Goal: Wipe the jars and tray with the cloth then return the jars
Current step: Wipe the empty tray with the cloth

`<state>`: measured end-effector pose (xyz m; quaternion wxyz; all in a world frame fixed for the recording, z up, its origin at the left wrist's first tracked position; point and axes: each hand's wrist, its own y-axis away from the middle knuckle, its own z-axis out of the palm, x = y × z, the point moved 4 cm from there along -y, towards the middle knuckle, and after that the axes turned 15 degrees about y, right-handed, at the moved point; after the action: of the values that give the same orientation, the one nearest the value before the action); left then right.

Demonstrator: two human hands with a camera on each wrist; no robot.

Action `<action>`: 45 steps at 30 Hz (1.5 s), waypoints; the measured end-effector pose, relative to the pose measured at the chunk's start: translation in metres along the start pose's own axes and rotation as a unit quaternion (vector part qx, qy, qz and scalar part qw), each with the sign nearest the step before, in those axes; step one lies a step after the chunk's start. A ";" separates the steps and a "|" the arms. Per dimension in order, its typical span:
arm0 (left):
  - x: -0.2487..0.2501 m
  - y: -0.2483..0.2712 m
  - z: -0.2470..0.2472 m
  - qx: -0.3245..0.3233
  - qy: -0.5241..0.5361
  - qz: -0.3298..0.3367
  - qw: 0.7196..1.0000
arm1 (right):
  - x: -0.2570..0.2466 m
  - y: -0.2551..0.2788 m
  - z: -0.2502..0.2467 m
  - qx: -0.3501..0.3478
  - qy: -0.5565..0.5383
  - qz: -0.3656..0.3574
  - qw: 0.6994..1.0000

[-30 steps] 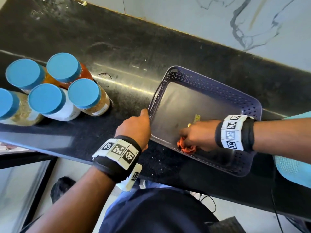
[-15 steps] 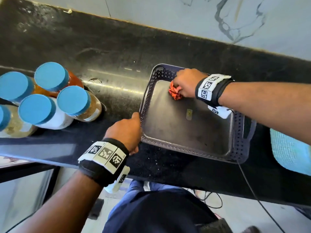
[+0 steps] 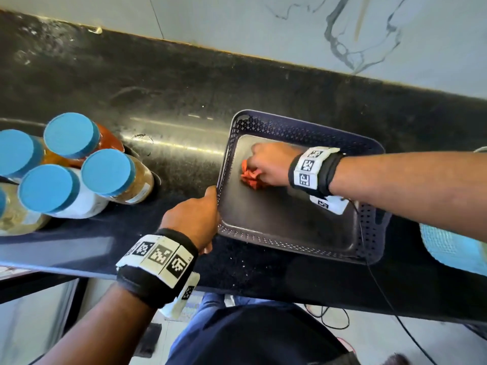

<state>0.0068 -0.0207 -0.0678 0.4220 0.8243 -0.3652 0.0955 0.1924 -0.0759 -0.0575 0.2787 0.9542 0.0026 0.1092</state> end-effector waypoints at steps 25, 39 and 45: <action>0.007 -0.001 0.004 0.014 0.076 -0.048 0.996 | 0.017 0.022 0.027 -0.034 0.015 -0.014 0.999; 0.012 0.007 0.005 0.027 -0.046 -0.009 0.999 | 0.060 0.035 0.034 -0.046 0.062 0.079 0.994; 0.013 0.010 0.006 0.043 0.021 -0.069 0.996 | -0.032 0.054 0.040 -0.076 0.003 -0.099 0.992</action>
<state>0.0081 -0.0361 -0.0595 0.3995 0.8626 -0.2942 0.0989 0.1667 -0.1450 -0.0676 0.3597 0.9250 0.0892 0.0837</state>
